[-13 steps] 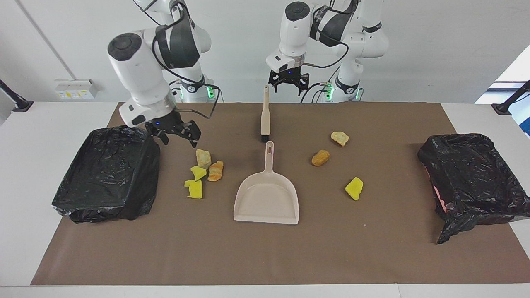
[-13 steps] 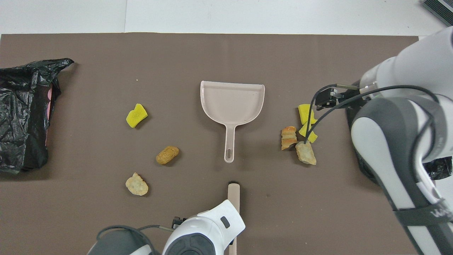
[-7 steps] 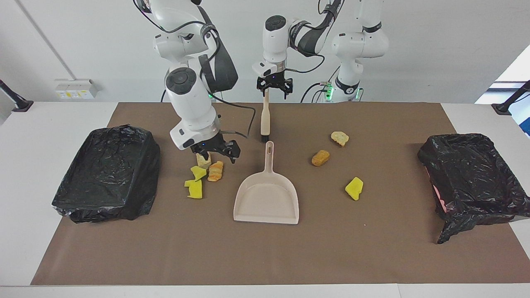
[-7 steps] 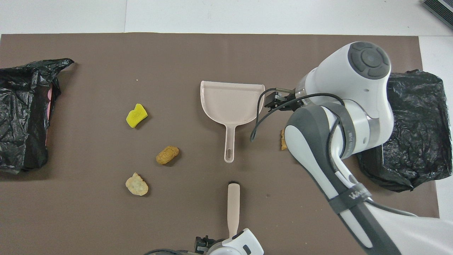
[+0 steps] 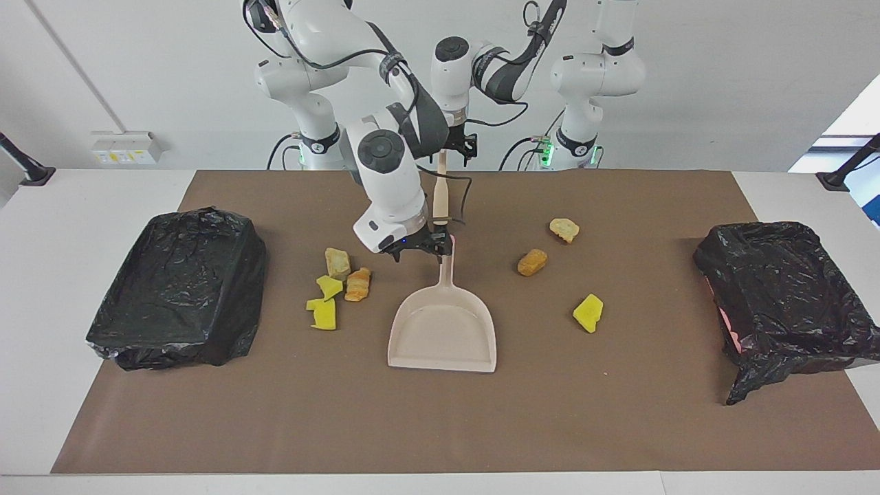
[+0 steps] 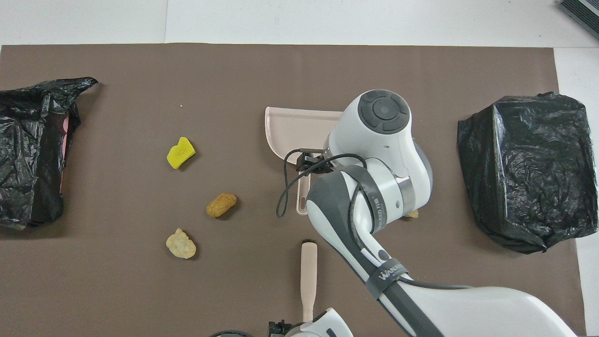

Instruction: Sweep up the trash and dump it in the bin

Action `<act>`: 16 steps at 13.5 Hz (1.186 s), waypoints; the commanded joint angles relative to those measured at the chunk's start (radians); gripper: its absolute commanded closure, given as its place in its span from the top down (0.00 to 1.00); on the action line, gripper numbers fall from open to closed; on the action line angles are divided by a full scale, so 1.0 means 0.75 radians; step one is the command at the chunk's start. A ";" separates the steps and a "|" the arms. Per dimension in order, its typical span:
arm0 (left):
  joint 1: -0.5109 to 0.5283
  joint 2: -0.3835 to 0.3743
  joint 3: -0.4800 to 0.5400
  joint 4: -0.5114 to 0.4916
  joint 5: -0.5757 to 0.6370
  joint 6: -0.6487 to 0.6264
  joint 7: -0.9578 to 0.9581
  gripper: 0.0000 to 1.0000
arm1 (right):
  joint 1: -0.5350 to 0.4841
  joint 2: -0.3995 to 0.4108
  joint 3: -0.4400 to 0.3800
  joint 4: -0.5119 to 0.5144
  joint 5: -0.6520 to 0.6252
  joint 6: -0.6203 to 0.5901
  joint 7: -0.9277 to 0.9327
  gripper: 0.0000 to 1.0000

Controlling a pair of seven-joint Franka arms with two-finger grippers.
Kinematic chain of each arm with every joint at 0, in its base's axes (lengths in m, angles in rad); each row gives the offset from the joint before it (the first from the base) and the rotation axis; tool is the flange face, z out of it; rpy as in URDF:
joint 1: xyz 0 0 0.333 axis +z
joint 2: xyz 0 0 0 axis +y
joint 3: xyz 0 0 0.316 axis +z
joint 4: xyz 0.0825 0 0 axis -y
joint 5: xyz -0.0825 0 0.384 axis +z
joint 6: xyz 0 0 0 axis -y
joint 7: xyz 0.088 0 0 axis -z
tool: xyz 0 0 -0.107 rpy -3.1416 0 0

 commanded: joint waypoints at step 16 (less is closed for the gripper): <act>0.007 0.042 -0.013 -0.002 -0.023 -0.106 -0.050 0.00 | 0.079 0.045 -0.005 -0.090 0.115 0.117 0.104 0.00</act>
